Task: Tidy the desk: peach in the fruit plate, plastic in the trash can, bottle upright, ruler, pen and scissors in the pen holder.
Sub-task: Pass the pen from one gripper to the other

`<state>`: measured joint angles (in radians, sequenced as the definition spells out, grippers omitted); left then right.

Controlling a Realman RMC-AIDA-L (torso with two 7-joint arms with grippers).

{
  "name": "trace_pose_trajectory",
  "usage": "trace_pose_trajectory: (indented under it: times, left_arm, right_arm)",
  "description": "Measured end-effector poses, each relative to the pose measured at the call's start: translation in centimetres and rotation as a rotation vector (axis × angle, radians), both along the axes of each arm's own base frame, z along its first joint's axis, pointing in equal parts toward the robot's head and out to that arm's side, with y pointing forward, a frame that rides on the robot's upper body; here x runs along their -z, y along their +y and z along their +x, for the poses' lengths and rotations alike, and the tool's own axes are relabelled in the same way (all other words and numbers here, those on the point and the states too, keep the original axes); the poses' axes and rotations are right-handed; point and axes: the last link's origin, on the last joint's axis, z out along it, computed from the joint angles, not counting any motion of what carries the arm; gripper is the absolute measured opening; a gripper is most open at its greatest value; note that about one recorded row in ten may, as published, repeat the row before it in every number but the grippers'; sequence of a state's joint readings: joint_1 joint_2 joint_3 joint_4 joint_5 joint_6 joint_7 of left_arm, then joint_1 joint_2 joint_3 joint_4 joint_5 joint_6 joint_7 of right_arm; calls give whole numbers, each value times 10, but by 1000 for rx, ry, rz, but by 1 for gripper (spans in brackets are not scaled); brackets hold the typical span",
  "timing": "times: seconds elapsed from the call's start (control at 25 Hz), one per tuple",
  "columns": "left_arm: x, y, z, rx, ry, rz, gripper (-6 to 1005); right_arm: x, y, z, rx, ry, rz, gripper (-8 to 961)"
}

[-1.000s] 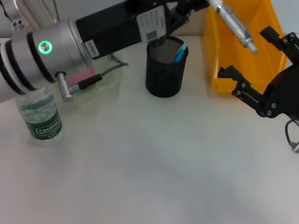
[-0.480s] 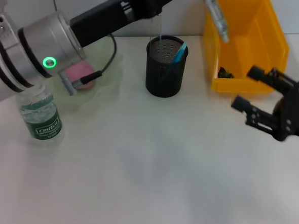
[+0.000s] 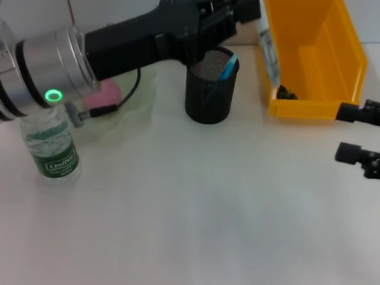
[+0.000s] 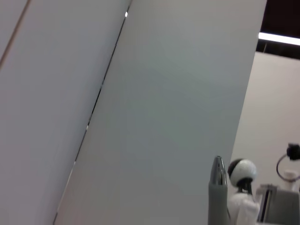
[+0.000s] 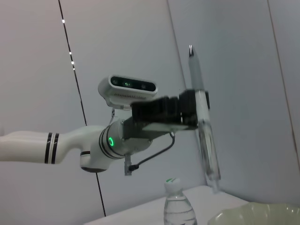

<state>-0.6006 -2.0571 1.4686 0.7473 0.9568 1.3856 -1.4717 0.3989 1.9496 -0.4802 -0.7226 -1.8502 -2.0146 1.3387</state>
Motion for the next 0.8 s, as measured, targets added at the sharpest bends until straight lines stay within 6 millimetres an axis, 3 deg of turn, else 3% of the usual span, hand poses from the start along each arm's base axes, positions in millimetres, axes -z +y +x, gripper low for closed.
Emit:
trace_pose_trajectory:
  times: [0.32, 0.8]
  left_arm:
    - [13, -4, 8, 85, 112, -24, 133]
    - [13, -5, 20, 128, 123, -46, 133]
  right_arm:
    - [-16, 8, -11, -19, -55, -26, 763]
    - [-22, 25, -29, -87, -86, -42, 763]
